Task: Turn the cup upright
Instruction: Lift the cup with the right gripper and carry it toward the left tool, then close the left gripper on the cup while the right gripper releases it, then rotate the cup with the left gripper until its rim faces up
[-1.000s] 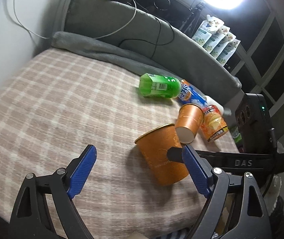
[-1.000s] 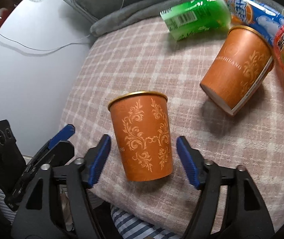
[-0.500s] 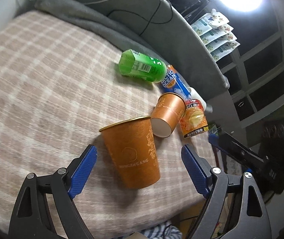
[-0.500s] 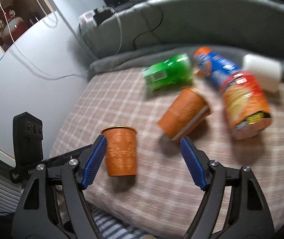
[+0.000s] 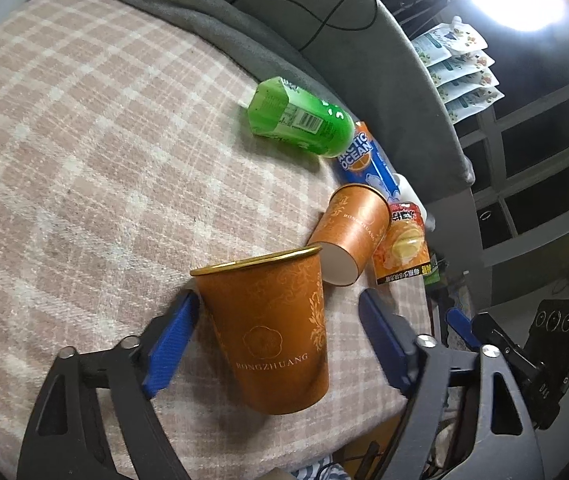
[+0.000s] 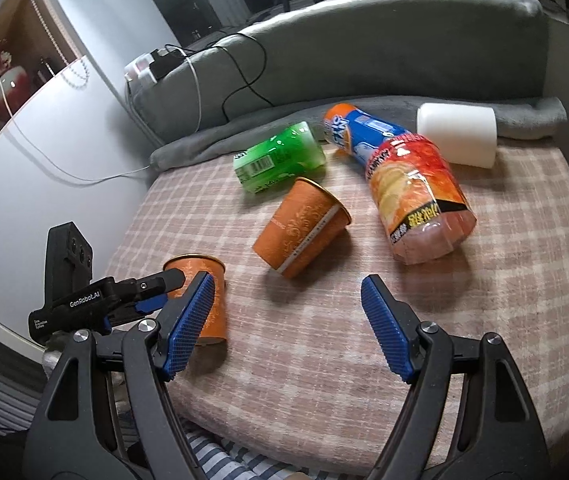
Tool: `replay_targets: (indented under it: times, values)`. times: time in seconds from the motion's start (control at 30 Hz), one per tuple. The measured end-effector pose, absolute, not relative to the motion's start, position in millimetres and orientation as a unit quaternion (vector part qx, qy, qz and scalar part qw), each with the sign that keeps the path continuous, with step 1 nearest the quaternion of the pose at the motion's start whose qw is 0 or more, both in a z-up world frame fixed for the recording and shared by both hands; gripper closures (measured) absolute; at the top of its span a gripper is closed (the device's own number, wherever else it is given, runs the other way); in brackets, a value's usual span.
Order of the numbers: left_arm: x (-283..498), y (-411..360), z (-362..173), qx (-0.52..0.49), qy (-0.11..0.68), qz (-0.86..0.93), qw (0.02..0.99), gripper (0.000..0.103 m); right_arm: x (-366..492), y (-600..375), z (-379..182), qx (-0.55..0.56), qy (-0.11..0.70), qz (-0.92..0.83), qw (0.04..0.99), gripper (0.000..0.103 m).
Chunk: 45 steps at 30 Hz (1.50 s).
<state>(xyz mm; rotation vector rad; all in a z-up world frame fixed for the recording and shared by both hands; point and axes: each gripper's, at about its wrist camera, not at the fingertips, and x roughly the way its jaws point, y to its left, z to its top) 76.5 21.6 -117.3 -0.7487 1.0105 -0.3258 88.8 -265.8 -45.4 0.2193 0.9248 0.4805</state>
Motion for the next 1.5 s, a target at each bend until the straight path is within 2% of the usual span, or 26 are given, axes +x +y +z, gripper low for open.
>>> replay_targets:
  times: [0.1, 0.27, 0.63, 1.0, 1.27, 1.5]
  values:
    - [76, 19, -121, -0.35, 0.478, -0.155, 0.791, 0.026, 89, -269, -47, 0.108, 0.441, 0.225, 0.862, 0.025]
    - [76, 17, -126, -0.345, 0.485, -0.155, 0.788, 0.04, 91, -272, -49, 0.114, 0.443, 0.218, 0.862, 0.025]
    - [74, 5, -112, -0.295, 0.462, -0.147, 0.823, 0.04, 92, -284, -53, 0.127, 0.444, 0.204, 0.863, 0.025]
    - [69, -24, -91, -0.149, 0.382, -0.108, 0.906, 0.04, 91, -286, -56, 0.132, 0.446, 0.202, 0.862, 0.025]
    - [75, -46, -99, -0.054, 0.334, -0.065, 0.939, 0.041, 89, -289, -57, 0.134, 0.447, 0.198, 0.862, 0.025]
    - [66, -50, -99, -0.034, 0.327, -0.068, 0.942, 0.042, 88, -295, -55, 0.144, 0.442, 0.19, 0.865, 0.025]
